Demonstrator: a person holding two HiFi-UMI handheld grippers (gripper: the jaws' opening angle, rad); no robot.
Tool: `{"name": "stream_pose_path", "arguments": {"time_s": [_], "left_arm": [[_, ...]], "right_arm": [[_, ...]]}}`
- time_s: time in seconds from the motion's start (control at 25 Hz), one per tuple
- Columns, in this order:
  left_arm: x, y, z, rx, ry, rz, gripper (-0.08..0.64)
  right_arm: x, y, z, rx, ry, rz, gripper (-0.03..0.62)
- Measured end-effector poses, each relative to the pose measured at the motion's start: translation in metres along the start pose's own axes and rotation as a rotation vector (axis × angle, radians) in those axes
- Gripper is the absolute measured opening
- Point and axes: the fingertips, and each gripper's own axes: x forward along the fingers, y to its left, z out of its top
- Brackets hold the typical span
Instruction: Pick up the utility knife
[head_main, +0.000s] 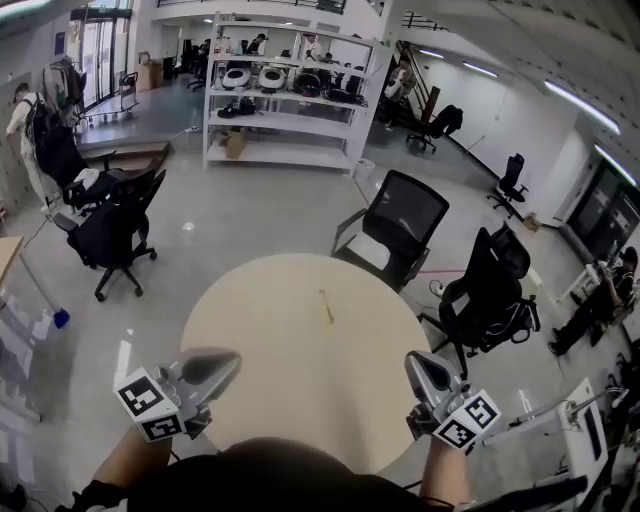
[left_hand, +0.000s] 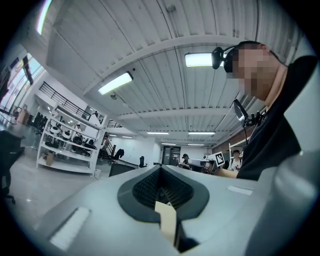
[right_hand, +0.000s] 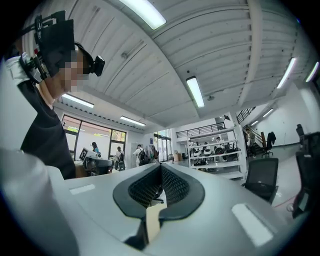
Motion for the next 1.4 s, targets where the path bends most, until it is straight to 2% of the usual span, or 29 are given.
{"name": "stream_pose_path", "arguments": {"time_s": [0.16,0.28,0.44,0.52,0.6,0.68,0.76,0.92,1.28,1.4], "left_arm": [[-0.008,0.055,-0.005,-0.016,0.007,-0.043,0.000],[0.002,0.076,-0.016,-0.036,0.020,-0.071,0.000],[0.032,0.075,-0.018,-0.050,-0.021,-0.082,0.000],[0.049,0.063,-0.016,-0.075,-0.061,-0.076,0.000],[0.062,0.052,-0.023,-0.096,-0.066,-0.059,0.000],[0.074,0.044,-0.030,-0.097,-0.051,-0.052,0.000],[0.082,0.044,-0.037,-0.065,-0.006,-0.023,0.000],[0.094,0.058,-0.041,-0.018,0.052,0.017,0.000],[0.137,0.116,-0.064,-0.013,0.096,0.004,0.000],[0.152,0.141,-0.080,-0.011,0.111,0.012,0.000]], "right_arm": [[0.030,-0.002,0.001,0.051,-0.030,-0.080,0.014],[0.048,-0.006,-0.013,0.059,-0.015,-0.103,0.014],[0.048,-0.032,-0.021,0.027,0.029,-0.102,0.015],[0.039,-0.053,-0.024,0.040,0.039,-0.096,0.014],[0.029,-0.073,-0.028,0.051,0.042,-0.086,0.014],[0.025,-0.091,-0.028,0.034,0.036,-0.072,0.015],[0.031,-0.106,-0.027,0.014,0.032,-0.055,0.015],[0.051,-0.125,-0.041,0.046,0.046,-0.034,0.015],[0.102,-0.177,-0.083,0.091,0.120,-0.099,0.018],[0.126,-0.195,-0.101,0.099,0.168,-0.093,0.056]]}}
